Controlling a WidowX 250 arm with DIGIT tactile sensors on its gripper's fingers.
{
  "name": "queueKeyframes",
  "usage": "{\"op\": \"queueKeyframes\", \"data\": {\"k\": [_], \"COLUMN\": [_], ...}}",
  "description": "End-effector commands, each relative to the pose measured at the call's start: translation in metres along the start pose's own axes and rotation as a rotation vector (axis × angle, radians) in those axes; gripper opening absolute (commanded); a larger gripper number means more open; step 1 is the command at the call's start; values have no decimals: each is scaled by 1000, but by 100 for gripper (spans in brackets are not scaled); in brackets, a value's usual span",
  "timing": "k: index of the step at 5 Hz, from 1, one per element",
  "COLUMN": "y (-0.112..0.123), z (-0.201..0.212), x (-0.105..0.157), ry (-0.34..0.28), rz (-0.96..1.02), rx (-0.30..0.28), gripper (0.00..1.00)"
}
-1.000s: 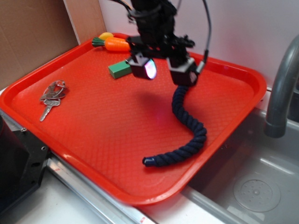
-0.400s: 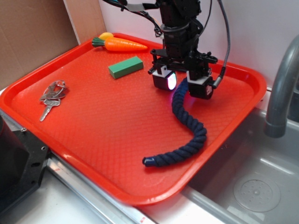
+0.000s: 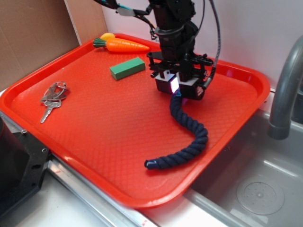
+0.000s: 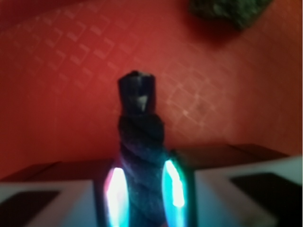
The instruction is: Grab the blue rope.
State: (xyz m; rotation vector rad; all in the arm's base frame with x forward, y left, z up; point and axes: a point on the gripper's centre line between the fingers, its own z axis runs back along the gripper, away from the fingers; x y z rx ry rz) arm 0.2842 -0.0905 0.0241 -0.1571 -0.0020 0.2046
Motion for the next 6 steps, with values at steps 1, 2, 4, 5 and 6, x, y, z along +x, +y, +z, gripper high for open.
{"op": "queueKeyframes", "data": {"k": [1,2,4,5,6], "y": [34,65,64,55,49], "z": [95,151,246,252,241], "x": [-55,-65,-74,-68,-61], "ry": [-220,-214,-164,-169,-144], "rz": [22,-88,-40,-45,-48], "rx": [-89,-31,207,243,267], "gripper": [0,0,0,0,0]}}
